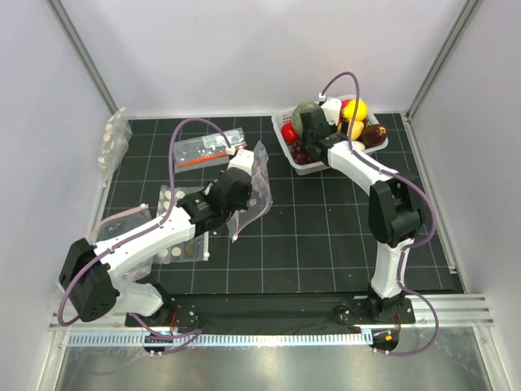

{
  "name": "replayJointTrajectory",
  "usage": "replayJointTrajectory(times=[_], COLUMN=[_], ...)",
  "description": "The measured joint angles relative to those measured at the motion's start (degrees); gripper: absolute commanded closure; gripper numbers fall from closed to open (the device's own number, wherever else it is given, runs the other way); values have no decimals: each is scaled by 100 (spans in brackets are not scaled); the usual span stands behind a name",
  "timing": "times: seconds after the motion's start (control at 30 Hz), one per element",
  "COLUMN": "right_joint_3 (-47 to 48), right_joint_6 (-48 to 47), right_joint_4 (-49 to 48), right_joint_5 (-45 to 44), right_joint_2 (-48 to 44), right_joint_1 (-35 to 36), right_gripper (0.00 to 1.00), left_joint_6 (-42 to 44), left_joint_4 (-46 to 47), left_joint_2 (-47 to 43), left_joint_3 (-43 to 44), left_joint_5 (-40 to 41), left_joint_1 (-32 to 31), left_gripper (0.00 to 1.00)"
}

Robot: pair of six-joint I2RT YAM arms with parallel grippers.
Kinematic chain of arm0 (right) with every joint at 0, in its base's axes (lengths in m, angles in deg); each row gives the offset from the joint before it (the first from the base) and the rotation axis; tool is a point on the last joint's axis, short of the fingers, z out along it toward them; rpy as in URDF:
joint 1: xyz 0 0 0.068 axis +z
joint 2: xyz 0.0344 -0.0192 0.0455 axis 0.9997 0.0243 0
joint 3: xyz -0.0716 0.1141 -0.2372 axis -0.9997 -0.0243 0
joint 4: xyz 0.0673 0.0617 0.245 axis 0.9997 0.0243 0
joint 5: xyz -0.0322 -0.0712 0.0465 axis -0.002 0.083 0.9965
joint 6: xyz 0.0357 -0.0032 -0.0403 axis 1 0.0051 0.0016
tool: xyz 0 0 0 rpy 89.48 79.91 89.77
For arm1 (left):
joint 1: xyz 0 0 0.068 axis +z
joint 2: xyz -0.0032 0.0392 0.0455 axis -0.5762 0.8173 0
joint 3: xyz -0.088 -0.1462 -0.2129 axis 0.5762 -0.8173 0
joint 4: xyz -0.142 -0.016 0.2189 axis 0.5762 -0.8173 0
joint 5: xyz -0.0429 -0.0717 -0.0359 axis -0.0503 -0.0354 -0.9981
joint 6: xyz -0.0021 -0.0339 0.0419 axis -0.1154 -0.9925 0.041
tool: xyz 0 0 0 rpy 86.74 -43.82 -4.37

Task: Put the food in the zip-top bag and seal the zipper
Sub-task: Pick up the fake fruit from the bin, then place the fake fruit in the zipper food storage bag.

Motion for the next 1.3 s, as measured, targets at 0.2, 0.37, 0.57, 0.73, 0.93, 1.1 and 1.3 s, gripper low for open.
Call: replayJointTrajectory(times=[0.2,0.37,0.57,0.73,0.93,1.1,1.3], right_joint_3=[-225,-514,-879,-1904,-2975,-3801,-4343], right_joint_6=[-46,-295,-302,-46,7,22,20], right_joint_4=[-186,-619,-1062,-1320,-1606,-1882,-2328], right_joint_5=[74,-66,245,1126,2337,3086,3447], right_joint_2=[-328,-955,-1891,-2953,-3617,-4094,-4496], right_joint_1=[2,2,4,205,1147,2015,2306], right_gripper=[28,32,49,58,61,63,68], left_joint_6=[0,0,0,2,0,-4,-4], left_joint_4=[0,0,0,-4,-4,17,24], left_joint_2=[-15,-17,-33,-109,-223,-343,-374], left_joint_3=[0,0,0,0,0,-66,-114], left_joint_5=[-4,-4,-35,-52,-118,-199,-219], left_joint_1=[0,0,0,-2,0,-2,-2], left_gripper=[100,100,100,100,100,100,100])
